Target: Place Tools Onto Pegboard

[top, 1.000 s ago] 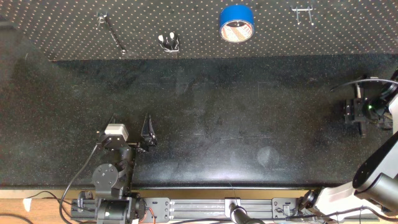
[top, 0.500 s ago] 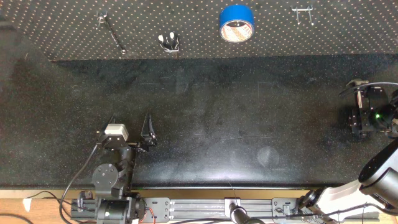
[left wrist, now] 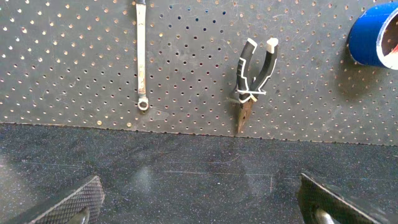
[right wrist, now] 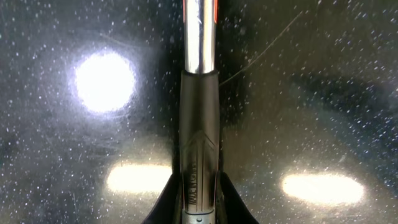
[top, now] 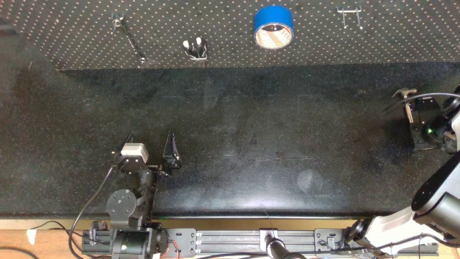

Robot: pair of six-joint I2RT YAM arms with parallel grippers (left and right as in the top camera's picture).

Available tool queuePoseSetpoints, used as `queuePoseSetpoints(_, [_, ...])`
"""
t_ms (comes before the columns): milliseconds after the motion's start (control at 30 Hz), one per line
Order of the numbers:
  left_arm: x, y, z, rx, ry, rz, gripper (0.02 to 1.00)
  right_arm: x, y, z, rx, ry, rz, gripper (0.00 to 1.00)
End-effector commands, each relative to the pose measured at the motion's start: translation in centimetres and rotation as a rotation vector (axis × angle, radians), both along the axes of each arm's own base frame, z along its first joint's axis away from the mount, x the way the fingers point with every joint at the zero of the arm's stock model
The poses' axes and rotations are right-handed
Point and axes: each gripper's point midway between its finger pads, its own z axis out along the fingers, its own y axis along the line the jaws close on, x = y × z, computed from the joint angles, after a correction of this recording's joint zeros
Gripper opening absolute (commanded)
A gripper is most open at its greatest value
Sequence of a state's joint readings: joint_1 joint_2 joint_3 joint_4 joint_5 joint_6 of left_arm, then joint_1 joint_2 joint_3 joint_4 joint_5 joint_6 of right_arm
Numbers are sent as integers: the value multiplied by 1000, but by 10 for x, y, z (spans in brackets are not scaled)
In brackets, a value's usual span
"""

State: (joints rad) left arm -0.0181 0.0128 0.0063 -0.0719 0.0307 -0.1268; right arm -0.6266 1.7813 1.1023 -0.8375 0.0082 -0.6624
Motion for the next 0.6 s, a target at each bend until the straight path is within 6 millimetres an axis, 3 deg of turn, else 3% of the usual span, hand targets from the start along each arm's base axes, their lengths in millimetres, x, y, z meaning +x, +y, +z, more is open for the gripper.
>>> queuePoseSetpoints(33, [-1,-2,0,15,-1,-12,996,35,15,55,26,-282,-52,75])
queuePoseSetpoints(67, [-1,-2,0,15,-1,-12,996,41,20,73,34,-351,-39,75])
queuePoseSetpoints(167, [-1,-2,0,15,-2,-12,996,53,58,164,76,-650,-56,75])
queuePoseSetpoints(300, [-1,-2,0,15,-2,-12,996,80,156,245,139,-925,140,75])
queuePoseSetpoints(333, [-1,-2,0,15,-2,-12,998,86,176,251,170,-953,183,75])
queuePoseSetpoints(400, [-1,-2,0,15,-1,-12,996,95,199,240,217,-920,232,75])
queuePoseSetpoints(600, [-1,-2,0,15,-1,-12,996,112,202,193,258,-780,212,75])
